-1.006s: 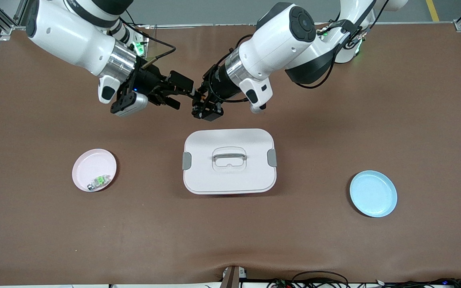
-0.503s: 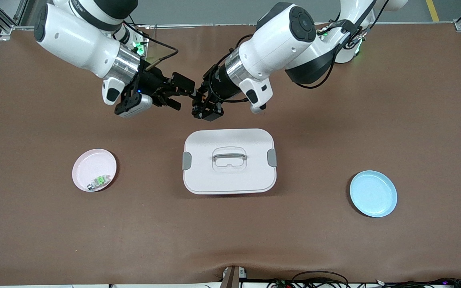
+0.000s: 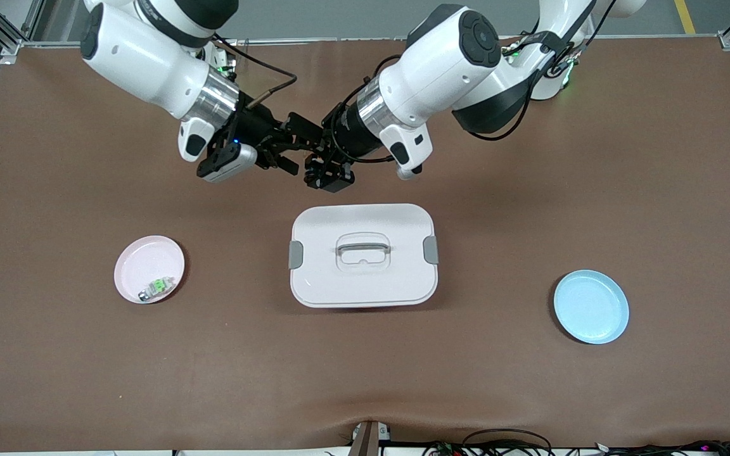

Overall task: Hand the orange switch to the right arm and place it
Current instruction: 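Close the right gripper on the orange switch beside the left gripper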

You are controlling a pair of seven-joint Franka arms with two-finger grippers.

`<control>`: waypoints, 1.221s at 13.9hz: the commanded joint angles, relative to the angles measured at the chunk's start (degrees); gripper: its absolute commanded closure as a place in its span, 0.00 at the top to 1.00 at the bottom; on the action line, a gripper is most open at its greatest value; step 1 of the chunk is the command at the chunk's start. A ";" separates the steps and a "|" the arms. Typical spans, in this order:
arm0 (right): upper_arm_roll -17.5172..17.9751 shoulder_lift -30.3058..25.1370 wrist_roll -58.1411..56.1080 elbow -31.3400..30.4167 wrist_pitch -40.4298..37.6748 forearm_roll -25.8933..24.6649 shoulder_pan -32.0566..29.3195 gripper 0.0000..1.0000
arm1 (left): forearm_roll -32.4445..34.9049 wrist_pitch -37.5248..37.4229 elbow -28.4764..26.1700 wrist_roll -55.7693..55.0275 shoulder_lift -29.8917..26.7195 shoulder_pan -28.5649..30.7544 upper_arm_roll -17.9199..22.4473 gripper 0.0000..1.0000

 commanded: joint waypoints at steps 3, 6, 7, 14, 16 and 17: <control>-0.62 -1.58 -0.77 -1.66 0.10 0.66 0.57 0.94 | 1.18 0.08 0.18 -0.69 -0.28 0.03 -0.05 0.27; -0.71 -1.58 -0.76 -1.22 -1.30 0.66 0.14 0.72 | 1.18 -0.09 0.09 -0.61 -0.28 0.21 0.04 0.28; -0.80 -1.58 -0.85 -1.04 -1.30 0.66 0.05 0.66 | 1.18 -0.09 0.00 -0.60 -0.28 0.21 -0.05 0.29; -0.80 -1.49 -1.21 0.36 -1.31 0.75 0.05 0.00 | 1.18 -0.09 -0.18 -0.43 -0.28 0.21 0.04 0.30; -0.80 -1.32 -1.03 0.45 -1.31 0.75 0.05 0.00 | 1.18 -0.09 -0.18 -0.43 -0.28 0.21 0.13 0.31; -0.80 -1.23 -1.12 0.45 -1.31 0.75 0.05 0.00 | 1.27 -0.09 -0.18 -0.43 -0.28 0.21 0.13 0.32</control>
